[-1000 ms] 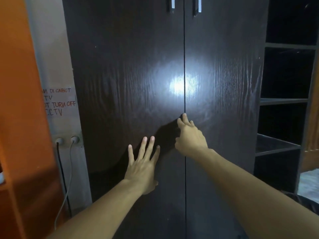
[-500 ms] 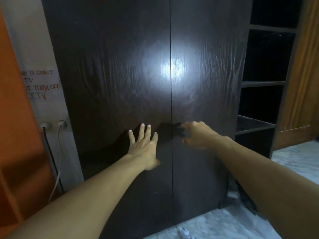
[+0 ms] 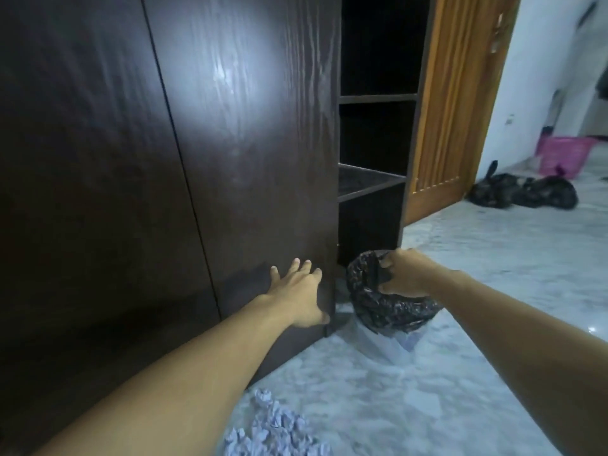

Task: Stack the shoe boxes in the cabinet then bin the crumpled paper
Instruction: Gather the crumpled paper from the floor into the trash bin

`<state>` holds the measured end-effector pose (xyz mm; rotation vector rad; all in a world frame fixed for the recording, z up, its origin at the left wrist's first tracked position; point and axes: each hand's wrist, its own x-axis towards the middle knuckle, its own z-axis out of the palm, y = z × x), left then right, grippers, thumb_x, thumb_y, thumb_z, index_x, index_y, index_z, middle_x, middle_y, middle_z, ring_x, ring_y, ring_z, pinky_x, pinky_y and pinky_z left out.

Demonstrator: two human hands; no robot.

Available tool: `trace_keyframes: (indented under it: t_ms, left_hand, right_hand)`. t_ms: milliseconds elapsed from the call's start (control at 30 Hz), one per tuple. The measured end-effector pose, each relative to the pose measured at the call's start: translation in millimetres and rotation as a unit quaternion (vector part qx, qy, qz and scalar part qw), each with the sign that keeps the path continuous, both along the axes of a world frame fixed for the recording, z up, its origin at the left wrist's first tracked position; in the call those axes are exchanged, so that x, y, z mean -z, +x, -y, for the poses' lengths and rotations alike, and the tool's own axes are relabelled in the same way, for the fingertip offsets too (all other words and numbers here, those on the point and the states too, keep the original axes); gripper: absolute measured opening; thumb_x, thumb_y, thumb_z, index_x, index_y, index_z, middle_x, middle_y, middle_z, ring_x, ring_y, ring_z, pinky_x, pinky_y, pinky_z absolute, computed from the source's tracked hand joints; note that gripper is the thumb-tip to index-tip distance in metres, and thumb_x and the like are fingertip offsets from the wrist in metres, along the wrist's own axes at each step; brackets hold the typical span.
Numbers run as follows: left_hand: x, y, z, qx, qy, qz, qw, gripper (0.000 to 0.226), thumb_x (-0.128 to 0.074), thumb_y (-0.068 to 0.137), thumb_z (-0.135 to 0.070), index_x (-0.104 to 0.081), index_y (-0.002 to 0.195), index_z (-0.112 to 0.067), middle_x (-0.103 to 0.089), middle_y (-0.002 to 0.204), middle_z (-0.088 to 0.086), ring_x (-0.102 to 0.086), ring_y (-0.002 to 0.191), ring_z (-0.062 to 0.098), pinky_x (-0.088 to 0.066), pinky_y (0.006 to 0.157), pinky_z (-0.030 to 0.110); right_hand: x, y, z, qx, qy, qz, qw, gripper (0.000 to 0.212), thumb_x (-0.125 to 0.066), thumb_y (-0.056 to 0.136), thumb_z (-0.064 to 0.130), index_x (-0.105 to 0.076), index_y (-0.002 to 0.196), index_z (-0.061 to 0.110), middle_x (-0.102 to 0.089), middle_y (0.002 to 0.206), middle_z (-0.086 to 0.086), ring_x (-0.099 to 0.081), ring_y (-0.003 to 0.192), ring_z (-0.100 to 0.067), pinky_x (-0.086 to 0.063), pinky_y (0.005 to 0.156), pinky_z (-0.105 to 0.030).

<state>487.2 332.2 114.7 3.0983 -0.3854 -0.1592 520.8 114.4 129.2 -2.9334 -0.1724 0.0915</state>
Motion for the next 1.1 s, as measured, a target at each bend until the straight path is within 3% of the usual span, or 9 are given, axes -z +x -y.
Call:
trace_keyframes:
  t_ms: [67,200,333,467,567,767,900,1100]
  left_hand:
    - [20,11,24,0.018,-0.014,-0.021,1.000,0.097,-0.067,0.082,-0.048,-0.012,0.154,-0.014,-0.001,0.163,0.005,0.006,0.150,0.025,-0.002,0.116,0.062]
    - [59,31,59,0.043,-0.040,-0.053,0.997,0.092,-0.067,0.083,-0.041,-0.015,0.154,-0.013,-0.003,0.163,0.005,0.003,0.150,0.024,-0.002,0.116,0.061]
    - [89,51,77,0.062,-0.053,-0.070,0.994,0.095,-0.068,0.083,-0.041,-0.012,0.154,-0.011,-0.003,0.163,0.004,0.002,0.150,0.023,-0.004,0.116,0.060]
    - [111,65,86,0.078,-0.059,-0.077,0.992,0.093,-0.067,0.084,-0.041,-0.013,0.154,-0.011,-0.004,0.163,0.003,0.001,0.150,0.022,-0.004,0.117,0.059]
    - [123,69,85,0.090,-0.066,-0.076,0.991,0.093,-0.068,0.085,-0.040,-0.013,0.154,-0.011,-0.004,0.163,0.003,0.001,0.150,0.021,-0.004,0.118,0.058]
    - [134,76,67,0.100,-0.076,-0.066,0.990,0.092,-0.068,0.086,-0.039,-0.012,0.154,-0.014,-0.003,0.163,0.004,0.000,0.150,0.022,-0.004,0.118,0.057]
    - [131,73,51,0.109,-0.103,-0.042,0.988,0.094,-0.068,0.086,-0.036,-0.008,0.155,-0.015,0.000,0.163,0.002,0.001,0.150,0.021,-0.003,0.119,0.055]
    - [143,49,27,0.161,-0.059,-0.016,0.985,0.091,-0.063,0.088,-0.035,-0.004,0.155,-0.017,0.008,0.163,-0.001,0.007,0.150,0.016,0.000,0.120,0.053]
  right_hand:
    - [24,4,22,0.021,-0.002,-0.012,1.000,0.028,-0.070,0.082,0.032,-0.066,0.106,0.018,-0.065,0.089,0.000,-0.059,0.087,-0.025,-0.047,0.066,-0.022]
    - [72,17,50,0.057,0.020,-0.027,0.998,0.042,-0.061,0.087,0.022,-0.060,0.128,0.015,-0.067,0.114,-0.011,-0.064,0.096,-0.031,-0.056,0.080,-0.033]
    - [111,32,57,0.079,0.019,-0.028,0.996,0.039,-0.055,0.087,0.016,-0.061,0.126,0.014,-0.066,0.112,-0.015,-0.063,0.100,-0.035,-0.056,0.083,-0.039]
    - [144,49,59,0.079,0.001,0.002,0.997,0.046,-0.053,0.087,0.016,-0.056,0.133,0.022,-0.062,0.124,-0.014,-0.055,0.118,-0.035,-0.048,0.097,-0.043]
    - [162,60,53,0.075,-0.054,0.036,0.995,0.052,-0.057,0.087,0.013,-0.051,0.137,0.023,-0.061,0.124,-0.011,-0.051,0.121,-0.032,-0.040,0.104,-0.047]
    - [178,59,34,0.100,-0.061,0.066,0.991,0.051,-0.058,0.085,0.003,-0.050,0.131,0.022,-0.053,0.120,-0.009,-0.044,0.120,-0.032,-0.035,0.102,-0.059]
    - [185,29,22,0.099,-0.071,0.087,0.989,0.046,-0.057,0.088,0.006,-0.048,0.130,0.023,-0.052,0.120,-0.009,-0.045,0.118,-0.033,-0.034,0.101,-0.059]
    - [193,-28,7,0.086,-0.070,0.124,0.986,0.045,-0.062,0.084,0.007,-0.054,0.125,0.022,-0.056,0.111,-0.006,-0.048,0.109,-0.032,-0.036,0.099,-0.058]
